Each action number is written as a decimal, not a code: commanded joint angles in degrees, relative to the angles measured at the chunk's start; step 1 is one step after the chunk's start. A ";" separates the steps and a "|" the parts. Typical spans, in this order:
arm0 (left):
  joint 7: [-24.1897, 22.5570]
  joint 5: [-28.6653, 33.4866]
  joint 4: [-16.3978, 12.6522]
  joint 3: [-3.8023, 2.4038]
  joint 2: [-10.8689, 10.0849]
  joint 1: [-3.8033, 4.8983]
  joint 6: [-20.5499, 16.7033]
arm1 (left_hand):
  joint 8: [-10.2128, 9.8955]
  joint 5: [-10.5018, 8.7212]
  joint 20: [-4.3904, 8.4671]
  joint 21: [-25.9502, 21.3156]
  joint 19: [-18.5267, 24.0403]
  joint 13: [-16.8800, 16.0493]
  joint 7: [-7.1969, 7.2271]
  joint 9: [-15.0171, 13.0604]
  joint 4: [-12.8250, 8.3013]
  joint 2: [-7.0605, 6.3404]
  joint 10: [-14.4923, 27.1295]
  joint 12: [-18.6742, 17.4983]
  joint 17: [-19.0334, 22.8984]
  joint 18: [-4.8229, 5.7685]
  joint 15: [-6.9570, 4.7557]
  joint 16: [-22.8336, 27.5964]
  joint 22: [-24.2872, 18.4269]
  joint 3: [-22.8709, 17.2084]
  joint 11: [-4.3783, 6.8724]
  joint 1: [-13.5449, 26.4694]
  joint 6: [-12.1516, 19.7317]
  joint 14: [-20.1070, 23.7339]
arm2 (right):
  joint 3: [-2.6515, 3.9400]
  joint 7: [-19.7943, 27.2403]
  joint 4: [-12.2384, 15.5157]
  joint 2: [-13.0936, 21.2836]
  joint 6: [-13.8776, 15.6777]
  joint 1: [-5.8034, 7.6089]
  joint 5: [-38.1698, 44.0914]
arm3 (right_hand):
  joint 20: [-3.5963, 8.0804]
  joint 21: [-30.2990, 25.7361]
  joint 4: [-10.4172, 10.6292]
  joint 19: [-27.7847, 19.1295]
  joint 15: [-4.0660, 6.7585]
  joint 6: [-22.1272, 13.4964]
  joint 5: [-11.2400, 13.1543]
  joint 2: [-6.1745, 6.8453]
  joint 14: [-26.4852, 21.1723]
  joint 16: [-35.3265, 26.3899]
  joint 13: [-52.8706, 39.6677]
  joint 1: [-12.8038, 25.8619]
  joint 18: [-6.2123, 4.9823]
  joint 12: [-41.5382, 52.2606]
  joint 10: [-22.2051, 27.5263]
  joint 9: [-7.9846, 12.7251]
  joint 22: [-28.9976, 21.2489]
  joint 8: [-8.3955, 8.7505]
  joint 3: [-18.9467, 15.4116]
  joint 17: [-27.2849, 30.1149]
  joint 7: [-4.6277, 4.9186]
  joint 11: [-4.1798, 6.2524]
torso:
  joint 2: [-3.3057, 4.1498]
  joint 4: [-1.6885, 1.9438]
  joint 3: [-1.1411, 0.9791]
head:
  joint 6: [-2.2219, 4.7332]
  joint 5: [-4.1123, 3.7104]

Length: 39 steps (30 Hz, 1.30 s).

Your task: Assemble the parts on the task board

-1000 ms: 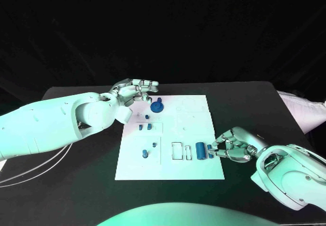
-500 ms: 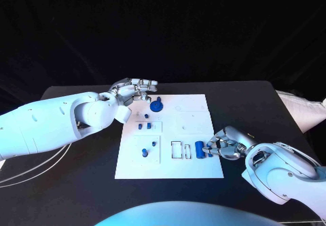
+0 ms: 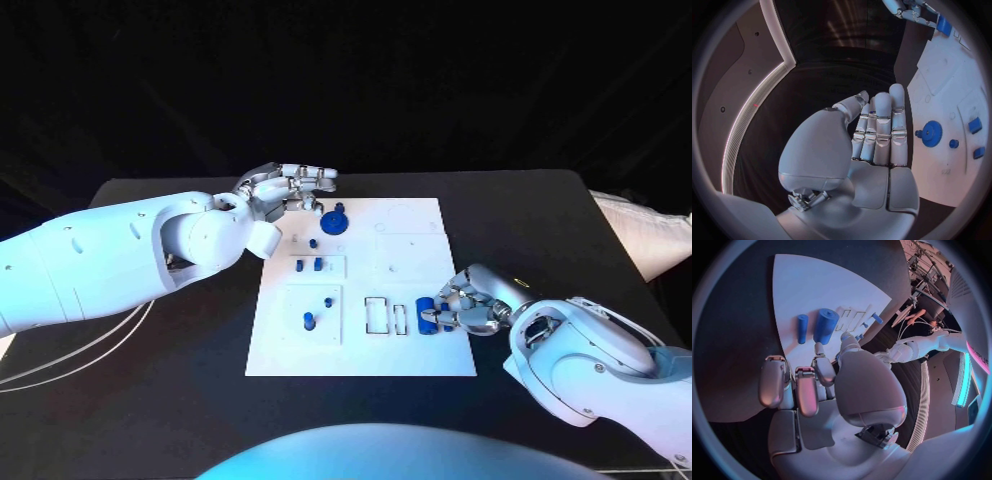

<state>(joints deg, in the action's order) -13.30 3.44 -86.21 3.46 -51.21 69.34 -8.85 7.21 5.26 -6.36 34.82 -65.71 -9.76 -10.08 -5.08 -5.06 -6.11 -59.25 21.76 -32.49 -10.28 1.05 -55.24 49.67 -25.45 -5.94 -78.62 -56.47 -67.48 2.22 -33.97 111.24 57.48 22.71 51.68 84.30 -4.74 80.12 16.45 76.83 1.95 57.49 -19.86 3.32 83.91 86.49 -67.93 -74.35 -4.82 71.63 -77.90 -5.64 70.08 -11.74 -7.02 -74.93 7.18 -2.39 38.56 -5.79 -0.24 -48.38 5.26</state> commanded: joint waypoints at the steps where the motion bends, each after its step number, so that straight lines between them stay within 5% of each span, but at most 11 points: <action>1: -1.00 -0.18 -0.07 -0.02 0.02 -0.02 0.66 | 0.24 0.33 -0.26 -0.40 0.01 -0.08 -0.02 0.05 0.06 0.55 0.44 0.38 0.09 -0.15 -0.04 -0.29 -0.06 0.30 0.08 0.16 0.40 0.33 | -0.09 -0.68 -0.69 -0.54 -3.66 -0.11 2.07 | -0.08 0.22 0.02 0.22 -0.40 -0.32 -0.22 -0.17 4.81 0.30 -0.06 0.17 0.52 0.30 -0.22 -0.05 0.06 -0.26 -0.34 -8.44 -0.06 -0.05 | 0.09 0.17 -0.01 | -0.19 0.09; 27: -1.05 -0.18 -0.43 -0.02 -0.44 -0.02 0.74 | 0.24 0.33 -0.26 -0.40 0.01 -0.08 -0.02 0.05 0.06 0.55 0.44 0.38 0.09 -0.15 -0.04 -0.29 -0.06 0.30 0.08 0.16 0.40 0.33 | -0.50 -1.44 -4.73 -4.52 -6.17 -0.76 3.58 | -0.08 0.11 -0.40 0.02 -0.35 -0.11 -0.36 -2.05 4.69 0.10 -0.49 -1.04 0.46 0.19 0.26 -0.28 -0.10 -0.99 -0.62 -8.05 -0.20 0.06 | 0.03 0.07 -0.02 | -0.79 0.91; 39: -0.96 -0.18 -0.48 -0.03 -0.56 -0.01 0.85 | 0.29 0.33 -0.28 -0.45 0.02 -0.10 0.01 0.06 0.09 0.55 0.46 0.50 0.14 -0.16 -0.03 -0.32 -0.08 0.36 0.10 0.21 0.41 0.37 | -0.44 -1.49 -3.62 -4.28 -2.44 -0.86 1.00 | 0.58 0.36 -1.89 0.39 0.56 3.36 0.83 -5.49 4.75 0.24 -2.38 -5.26 0.53 1.18 -0.86 -1.60 0.41 -2.92 1.51 -8.35 -1.56 1.24 | 0.02 0.03 -0.08 | -0.82 0.90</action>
<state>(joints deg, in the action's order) -13.66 3.41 -86.54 3.47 -51.81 69.32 -8.88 7.21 5.26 -6.36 34.61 -65.71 -9.81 -10.08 -5.09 -5.06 -6.11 -59.27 22.15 -32.45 -10.28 1.05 -55.24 49.68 -25.45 -5.92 -78.62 -56.47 -67.48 1.95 -34.84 107.29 53.17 19.48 51.09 86.89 -4.40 80.13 14.48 77.17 1.97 59.92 -19.19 -0.68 83.94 86.45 -70.13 -77.76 -4.83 72.50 -77.96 -6.58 70.44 -14.18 -5.93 -74.90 6.21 -2.31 38.56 -5.74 -0.27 -49.25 6.19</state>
